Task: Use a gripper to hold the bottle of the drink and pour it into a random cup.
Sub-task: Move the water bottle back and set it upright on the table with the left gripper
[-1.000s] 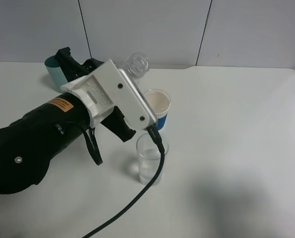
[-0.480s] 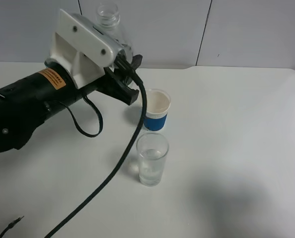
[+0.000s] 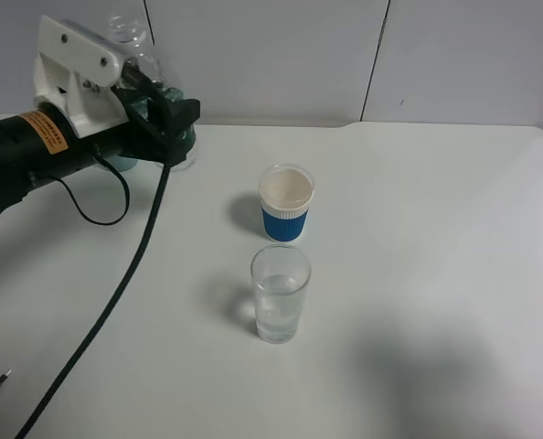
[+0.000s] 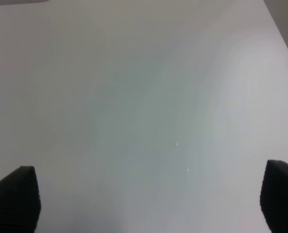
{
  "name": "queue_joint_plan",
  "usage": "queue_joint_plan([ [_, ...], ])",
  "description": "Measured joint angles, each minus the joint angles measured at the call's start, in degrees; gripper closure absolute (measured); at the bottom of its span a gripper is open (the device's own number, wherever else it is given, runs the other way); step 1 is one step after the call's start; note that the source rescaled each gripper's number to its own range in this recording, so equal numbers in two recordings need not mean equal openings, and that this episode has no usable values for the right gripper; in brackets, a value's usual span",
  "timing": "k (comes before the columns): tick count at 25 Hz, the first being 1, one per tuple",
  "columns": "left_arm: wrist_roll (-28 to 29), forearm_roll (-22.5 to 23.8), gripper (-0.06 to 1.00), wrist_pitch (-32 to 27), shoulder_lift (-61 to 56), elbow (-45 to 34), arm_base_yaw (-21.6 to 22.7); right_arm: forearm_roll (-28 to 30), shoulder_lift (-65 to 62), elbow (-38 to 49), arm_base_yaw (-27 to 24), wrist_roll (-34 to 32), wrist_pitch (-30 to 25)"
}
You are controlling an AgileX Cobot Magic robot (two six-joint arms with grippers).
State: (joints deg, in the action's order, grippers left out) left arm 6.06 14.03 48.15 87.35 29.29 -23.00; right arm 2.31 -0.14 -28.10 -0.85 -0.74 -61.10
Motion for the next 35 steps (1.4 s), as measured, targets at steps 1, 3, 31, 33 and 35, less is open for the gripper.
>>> queue_joint_plan([
  [1,0.6,0.6,0.92,0.0,0.0,-0.4,1.7,0.0,0.0,0.0,0.0,0.0,0.0],
  [3,1.1,1.0,0.92,0.0,-0.1,-1.5,5.0,0.0,0.0,0.0,0.0,0.0,0.0],
  [31,0.3,12.3,0.92,14.3,18.6,-6.3,17.0,0.0,0.0,0.0,0.0,0.0,0.0],
  [33,-1.2,14.6,0.92,14.9,18.6,-6.3,17.0,0.0,0.0,0.0,0.0,0.0,0.0],
  [35,-2.7,17.1,0.92,15.4,18.6,-6.3,17.0,0.0,0.0,0.0,0.0,0.0,0.0],
])
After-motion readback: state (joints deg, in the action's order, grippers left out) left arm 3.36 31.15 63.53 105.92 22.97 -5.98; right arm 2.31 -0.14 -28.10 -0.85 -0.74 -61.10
